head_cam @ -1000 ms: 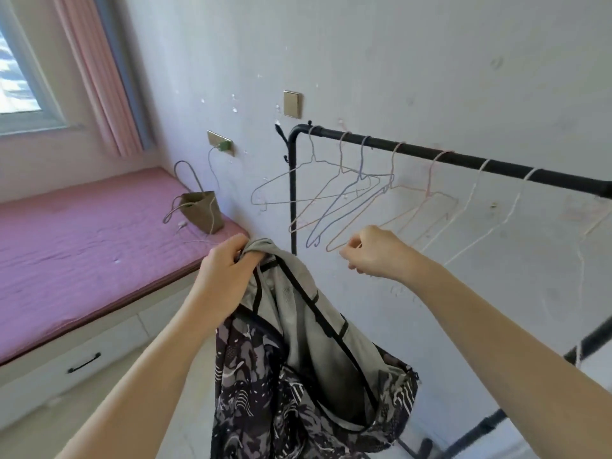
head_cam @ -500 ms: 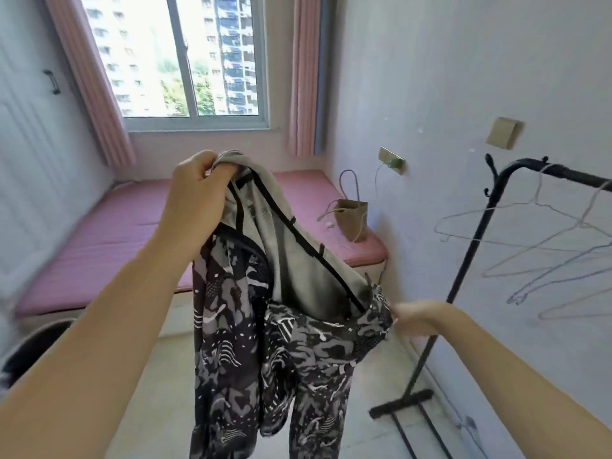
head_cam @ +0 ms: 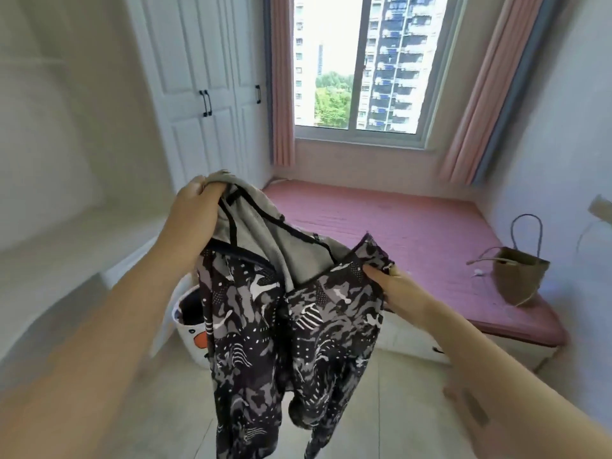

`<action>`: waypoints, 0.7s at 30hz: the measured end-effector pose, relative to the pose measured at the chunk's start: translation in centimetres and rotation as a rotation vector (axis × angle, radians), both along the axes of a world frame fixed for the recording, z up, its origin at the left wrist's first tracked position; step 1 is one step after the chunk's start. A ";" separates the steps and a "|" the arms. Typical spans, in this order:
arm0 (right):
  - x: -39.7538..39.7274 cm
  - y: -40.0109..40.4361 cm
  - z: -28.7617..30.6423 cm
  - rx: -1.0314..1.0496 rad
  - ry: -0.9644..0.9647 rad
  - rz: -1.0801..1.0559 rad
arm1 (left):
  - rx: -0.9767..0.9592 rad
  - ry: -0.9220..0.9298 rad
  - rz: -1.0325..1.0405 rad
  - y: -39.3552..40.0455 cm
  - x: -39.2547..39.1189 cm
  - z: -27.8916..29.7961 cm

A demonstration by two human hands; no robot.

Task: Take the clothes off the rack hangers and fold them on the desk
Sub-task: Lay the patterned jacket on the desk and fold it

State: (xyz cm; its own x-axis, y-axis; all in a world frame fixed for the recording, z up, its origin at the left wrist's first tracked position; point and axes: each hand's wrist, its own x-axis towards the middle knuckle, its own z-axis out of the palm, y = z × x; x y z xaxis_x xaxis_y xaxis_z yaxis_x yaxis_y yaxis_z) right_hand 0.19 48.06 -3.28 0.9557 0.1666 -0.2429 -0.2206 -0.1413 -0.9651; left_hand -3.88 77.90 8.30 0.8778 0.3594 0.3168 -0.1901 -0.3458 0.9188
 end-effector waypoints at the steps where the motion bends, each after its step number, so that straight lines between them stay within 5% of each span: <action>1: 1.5 2.3 0.4 0.006 -0.010 0.039 | 0.009 0.023 0.054 2.6 0.1 -0.5; 10: 11.2 17.2 3.0 0.040 0.041 0.485 | 0.269 0.222 0.290 18.2 -1.4 -5.8; 21: 20.0 31.9 4.8 0.206 0.110 1.165 | 0.191 0.648 0.336 23.5 -7.5 -5.6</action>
State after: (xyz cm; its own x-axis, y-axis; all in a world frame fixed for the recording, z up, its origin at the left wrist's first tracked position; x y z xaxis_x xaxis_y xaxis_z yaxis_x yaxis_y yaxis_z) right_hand 20.15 79.99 1.57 0.1783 0.9671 -0.1816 -0.1452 -0.1567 -0.9769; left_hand -11.35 101.43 2.69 0.7625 0.6314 -0.1414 0.5117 -0.4547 0.7290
